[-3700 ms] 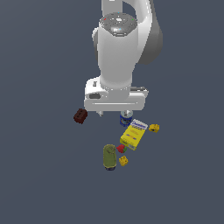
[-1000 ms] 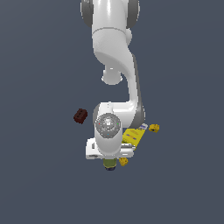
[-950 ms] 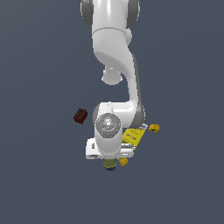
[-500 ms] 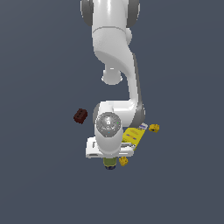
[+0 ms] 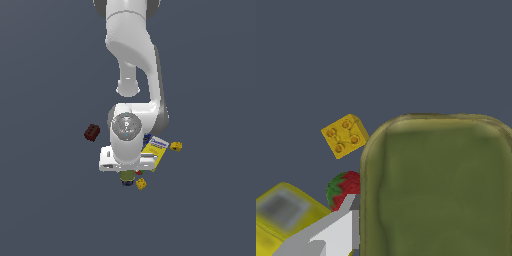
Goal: Pick up a designated object from a clutter of objects.
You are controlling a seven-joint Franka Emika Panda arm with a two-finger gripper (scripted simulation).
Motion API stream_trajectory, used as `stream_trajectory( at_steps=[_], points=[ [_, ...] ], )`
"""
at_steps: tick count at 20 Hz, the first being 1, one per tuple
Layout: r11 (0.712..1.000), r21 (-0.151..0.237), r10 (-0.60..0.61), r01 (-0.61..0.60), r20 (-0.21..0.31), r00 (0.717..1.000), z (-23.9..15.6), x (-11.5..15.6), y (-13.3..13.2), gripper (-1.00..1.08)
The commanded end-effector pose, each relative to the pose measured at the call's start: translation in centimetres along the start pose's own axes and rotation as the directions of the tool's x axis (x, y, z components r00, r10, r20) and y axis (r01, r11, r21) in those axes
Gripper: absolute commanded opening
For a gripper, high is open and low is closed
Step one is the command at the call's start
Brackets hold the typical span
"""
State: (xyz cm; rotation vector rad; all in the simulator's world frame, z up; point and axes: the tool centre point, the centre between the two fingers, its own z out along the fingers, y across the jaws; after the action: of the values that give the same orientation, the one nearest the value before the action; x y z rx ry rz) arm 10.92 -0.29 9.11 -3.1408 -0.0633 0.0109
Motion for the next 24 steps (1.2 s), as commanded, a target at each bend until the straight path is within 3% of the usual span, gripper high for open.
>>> stream_trajectory(
  at_steps=[1,24],
  points=[
    [1.000,0.000,0.000,0.000,-0.005,1.000,-1.6,-0.8,-0.3,-1.00],
    [1.000,-0.001,0.000,0.000,-0.006,1.000,-18.6,-12.8,-4.2,-1.00]
  ],
)
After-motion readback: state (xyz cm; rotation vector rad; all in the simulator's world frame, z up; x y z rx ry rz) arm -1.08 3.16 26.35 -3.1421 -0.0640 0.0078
